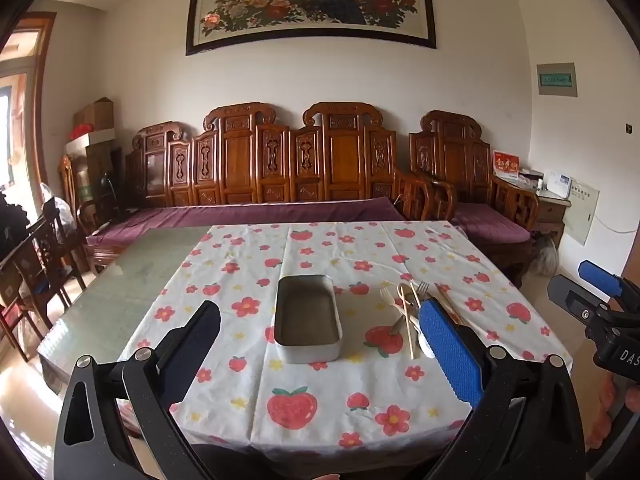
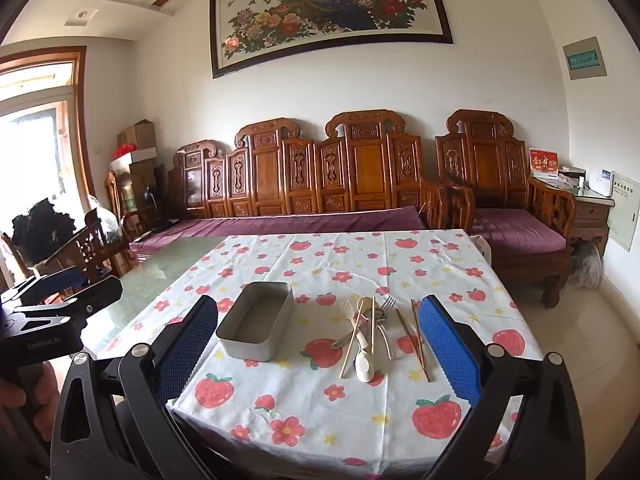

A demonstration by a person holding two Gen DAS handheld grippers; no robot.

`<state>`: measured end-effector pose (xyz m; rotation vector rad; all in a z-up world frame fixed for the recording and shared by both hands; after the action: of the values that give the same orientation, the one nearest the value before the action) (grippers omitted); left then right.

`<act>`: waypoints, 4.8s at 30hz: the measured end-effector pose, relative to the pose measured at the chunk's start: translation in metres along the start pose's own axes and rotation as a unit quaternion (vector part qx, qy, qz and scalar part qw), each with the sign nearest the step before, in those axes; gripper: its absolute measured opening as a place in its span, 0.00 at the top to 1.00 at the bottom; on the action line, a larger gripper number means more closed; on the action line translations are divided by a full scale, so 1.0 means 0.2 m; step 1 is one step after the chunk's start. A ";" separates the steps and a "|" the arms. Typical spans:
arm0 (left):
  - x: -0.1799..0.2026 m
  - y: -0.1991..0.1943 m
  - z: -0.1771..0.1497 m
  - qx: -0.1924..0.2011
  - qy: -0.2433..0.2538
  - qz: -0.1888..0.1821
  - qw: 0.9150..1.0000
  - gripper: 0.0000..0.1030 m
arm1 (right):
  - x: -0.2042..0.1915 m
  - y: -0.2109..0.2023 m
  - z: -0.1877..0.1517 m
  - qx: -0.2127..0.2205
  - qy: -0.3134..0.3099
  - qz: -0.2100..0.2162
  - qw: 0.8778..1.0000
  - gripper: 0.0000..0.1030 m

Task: Organize utensils

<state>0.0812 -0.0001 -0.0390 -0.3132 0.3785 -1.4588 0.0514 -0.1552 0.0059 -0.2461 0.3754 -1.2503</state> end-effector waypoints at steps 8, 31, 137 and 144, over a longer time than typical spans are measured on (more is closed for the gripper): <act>0.01 0.00 0.00 0.001 0.000 0.001 1.000 0.06 | -0.01 0.00 0.00 -0.002 0.002 0.001 1.000 0.02; 0.00 -0.01 0.03 0.006 -0.004 -0.002 1.000 0.06 | -0.03 -0.01 0.01 0.000 0.000 0.002 1.000 0.02; 0.61 1.17 -0.40 -0.168 0.073 -0.143 0.973 0.23 | 0.78 1.03 -0.61 -0.160 0.058 -0.043 0.985 0.49; 0.76 1.34 -0.49 -0.197 0.079 -0.163 0.963 0.33 | 0.88 1.07 -0.67 -0.174 0.065 -0.058 0.981 0.49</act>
<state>0.2903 -0.1253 -0.2510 -0.6019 0.7798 -1.7340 0.2299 -0.2561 -0.2235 -0.4910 0.7031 -1.3151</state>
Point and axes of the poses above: each gripper's, at about its wrist camera, not at the fingertips, and y roughly the way its jaws point, x to its right, z to its top, the point moved 9 cm from there along y, roughly the way its jaws point, and after that the axes turned 5 degrees about z, right-handed, at the moved point
